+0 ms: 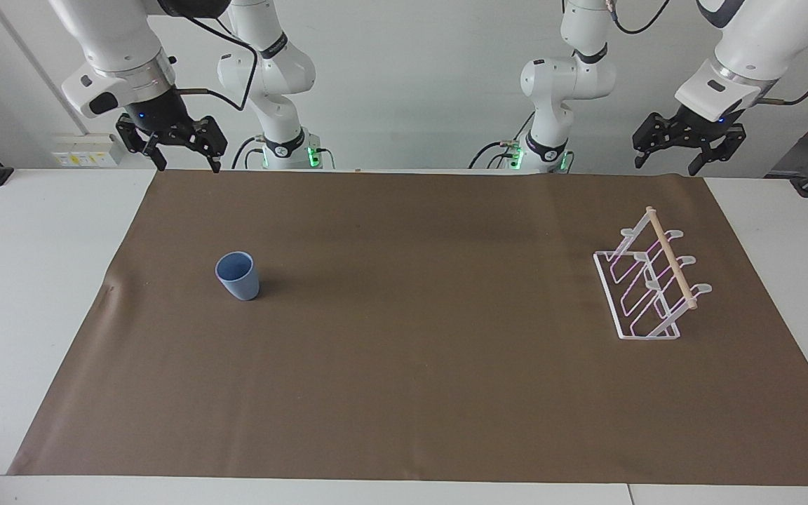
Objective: Hang cup on cup holder
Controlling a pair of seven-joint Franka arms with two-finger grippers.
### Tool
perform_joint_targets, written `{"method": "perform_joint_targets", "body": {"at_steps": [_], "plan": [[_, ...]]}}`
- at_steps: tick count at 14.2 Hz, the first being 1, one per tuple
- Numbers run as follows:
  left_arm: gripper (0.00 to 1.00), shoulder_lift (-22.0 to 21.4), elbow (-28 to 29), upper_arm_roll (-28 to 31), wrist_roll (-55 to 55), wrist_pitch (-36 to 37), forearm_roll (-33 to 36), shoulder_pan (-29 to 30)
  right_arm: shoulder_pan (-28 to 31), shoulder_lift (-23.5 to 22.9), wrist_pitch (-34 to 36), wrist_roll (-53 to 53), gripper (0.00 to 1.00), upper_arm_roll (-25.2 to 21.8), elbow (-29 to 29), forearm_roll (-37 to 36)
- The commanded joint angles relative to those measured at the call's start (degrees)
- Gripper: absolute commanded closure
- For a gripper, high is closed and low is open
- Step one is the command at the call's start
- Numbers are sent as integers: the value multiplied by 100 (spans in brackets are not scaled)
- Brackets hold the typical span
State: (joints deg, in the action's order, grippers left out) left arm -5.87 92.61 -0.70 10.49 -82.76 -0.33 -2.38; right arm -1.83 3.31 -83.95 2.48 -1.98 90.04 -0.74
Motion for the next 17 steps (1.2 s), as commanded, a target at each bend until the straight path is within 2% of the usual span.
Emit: {"method": "perform_joint_targets", "body": {"at_steps": [1,11,15,17], "plan": [[0,-160,196,-9,-47,-127,-55,44,43,82,54,-116,0,49,75,-93],[0,-160,196,-9,-47,-127,-55,44,60,232,-8,-107,0,49,347,-75],[0,-160,196,-9,-47,-118,-55,44,121,241,-385,-264,0,-4,540,-32],[0,-160,196,-9,-47,-118,-55,44,174,293,-1006,-458,0,-13,1152,-31]]}}
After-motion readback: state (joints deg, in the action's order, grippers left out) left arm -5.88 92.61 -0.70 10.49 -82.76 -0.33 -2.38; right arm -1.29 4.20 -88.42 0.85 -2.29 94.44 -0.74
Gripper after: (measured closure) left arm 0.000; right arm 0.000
